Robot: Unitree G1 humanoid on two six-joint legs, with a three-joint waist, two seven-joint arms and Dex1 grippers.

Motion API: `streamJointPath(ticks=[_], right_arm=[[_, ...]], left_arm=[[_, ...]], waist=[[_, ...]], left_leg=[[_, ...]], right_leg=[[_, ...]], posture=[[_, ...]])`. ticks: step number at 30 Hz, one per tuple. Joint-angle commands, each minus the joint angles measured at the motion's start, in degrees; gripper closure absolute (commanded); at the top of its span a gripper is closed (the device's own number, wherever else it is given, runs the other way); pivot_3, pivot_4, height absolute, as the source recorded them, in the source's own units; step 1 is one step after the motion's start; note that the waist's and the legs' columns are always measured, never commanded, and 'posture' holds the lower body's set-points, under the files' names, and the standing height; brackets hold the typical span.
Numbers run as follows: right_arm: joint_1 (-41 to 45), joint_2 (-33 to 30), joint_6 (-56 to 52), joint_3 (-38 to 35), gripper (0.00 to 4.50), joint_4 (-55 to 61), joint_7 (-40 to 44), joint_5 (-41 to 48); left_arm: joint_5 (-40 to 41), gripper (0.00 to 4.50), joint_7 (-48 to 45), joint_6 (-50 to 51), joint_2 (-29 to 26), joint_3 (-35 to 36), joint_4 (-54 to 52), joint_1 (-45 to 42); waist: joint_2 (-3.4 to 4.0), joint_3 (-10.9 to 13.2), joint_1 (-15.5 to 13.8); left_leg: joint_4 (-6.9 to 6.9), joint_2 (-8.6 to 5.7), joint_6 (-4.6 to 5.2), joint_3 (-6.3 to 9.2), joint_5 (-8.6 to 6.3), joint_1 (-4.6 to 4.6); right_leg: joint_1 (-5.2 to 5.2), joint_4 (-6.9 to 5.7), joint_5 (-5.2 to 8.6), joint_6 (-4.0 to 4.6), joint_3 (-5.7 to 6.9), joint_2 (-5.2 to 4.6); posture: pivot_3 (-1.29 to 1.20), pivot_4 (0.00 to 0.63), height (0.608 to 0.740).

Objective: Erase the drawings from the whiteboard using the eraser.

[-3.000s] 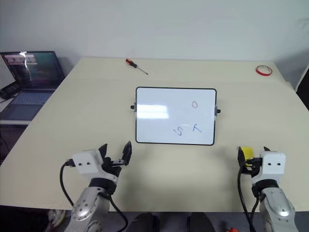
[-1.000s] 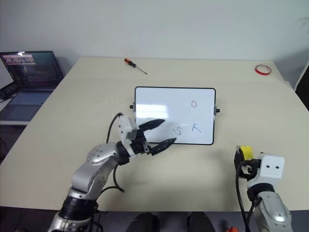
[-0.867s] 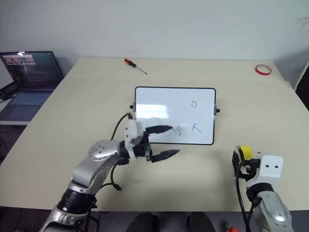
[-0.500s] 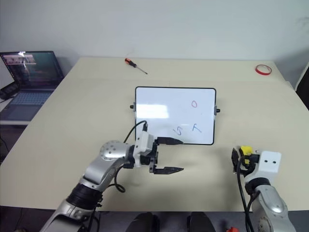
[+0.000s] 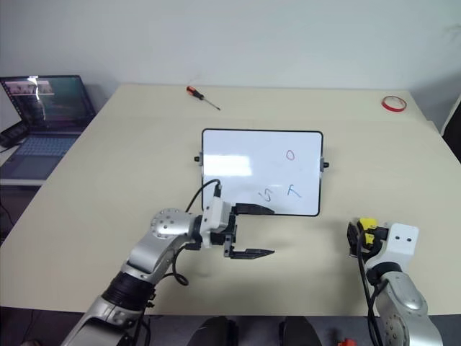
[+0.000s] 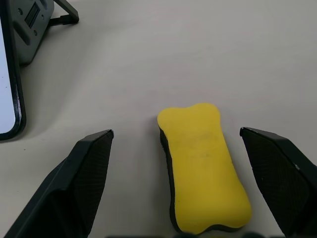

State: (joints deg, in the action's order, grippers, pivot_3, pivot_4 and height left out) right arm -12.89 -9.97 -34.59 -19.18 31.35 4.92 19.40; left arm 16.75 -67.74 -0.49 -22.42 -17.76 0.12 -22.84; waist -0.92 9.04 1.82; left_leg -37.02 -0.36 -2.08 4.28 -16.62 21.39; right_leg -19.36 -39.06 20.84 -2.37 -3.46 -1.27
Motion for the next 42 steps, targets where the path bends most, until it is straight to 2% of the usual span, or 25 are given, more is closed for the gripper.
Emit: streamJointPath(ticks=[1, 26, 30, 36, 37, 42], right_arm=[[0.3, 0.1, -0.2, -1.2, 0.01, 1.1, -0.3, 1.3], [0.9, 0.0, 0.8, -1.3, 0.01, -1.9, -0.2, 0.6], [0.7, 0.2, 1.2, -1.3, 0.93, -1.7, -0.7, 0.0], [1.1, -0.2, 1.8, -1.7, 3.13, -2.4, -0.9, -0.1], [1.3, -0.5, 1.9, -1.9, 3.33, -2.6, -0.8, 0.0], [2.0, -1.2, 2.3, -2.3, 3.34, -3.3, -0.6, 0.0]], left_arm=[[0.2, 0.00, 0.9, -0.7, 0.2, 1.0, -1.8, -0.2], [1.6, 0.00, 2.2, 1.5, 0.4, 1.9, -2.4, -1.8], [1.5, 0.00, 2.4, 1.5, 0.6, 1.8, -2.5, -1.8], [1.4, 0.00, 2.5, 1.4, 0.7, 1.7, -2.6, -1.5], [1.4, 0.00, 2.5, 1.4, 0.7, 1.7, -2.6, -1.5], [1.5, 0.00, 2.3, 1.3, 0.6, 1.8, -2.5, -1.5]], waist=[[0.00, 0.0, 0.0], [0.00, 0.0, 0.0], [0.00, 0.0, 0.0], [0.00, 0.0, 0.0], [0.00, 0.0, 0.0], [0.00, 0.0, 0.0]], left_leg=[[0.00, 0.00, 0.00, 0.00, 0.00, 0.00], [-0.01, 0.00, 0.00, 0.02, 0.00, 0.01], [-0.01, 0.00, 0.00, 0.01, 0.00, 0.01], [-0.02, 0.00, 0.00, 0.01, 0.00, 0.01], [-0.02, 0.00, 0.00, 0.01, 0.00, 0.01], [-0.03, -0.01, 0.00, 0.01, 0.00, 0.02]], right_leg=[[0.00, 0.00, 0.00, 0.00, 0.00, 0.00], [0.00, 0.00, 0.00, 0.00, 0.02, 0.00], [0.00, 0.00, 0.00, 0.00, 0.02, 0.00], [0.00, 0.00, 0.00, 0.00, 0.02, 0.00], [0.00, 0.00, 0.00, 0.00, 0.02, 0.00], [0.00, -0.01, 0.00, 0.00, 0.02, 0.00]], posture=[[0.00, 0.150, 0.740], [0.00, 0.150, 0.740], [0.00, 0.150, 0.740], [0.00, 0.150, 0.740], [0.00, 0.150, 0.740], [0.00, 0.150, 0.740]])
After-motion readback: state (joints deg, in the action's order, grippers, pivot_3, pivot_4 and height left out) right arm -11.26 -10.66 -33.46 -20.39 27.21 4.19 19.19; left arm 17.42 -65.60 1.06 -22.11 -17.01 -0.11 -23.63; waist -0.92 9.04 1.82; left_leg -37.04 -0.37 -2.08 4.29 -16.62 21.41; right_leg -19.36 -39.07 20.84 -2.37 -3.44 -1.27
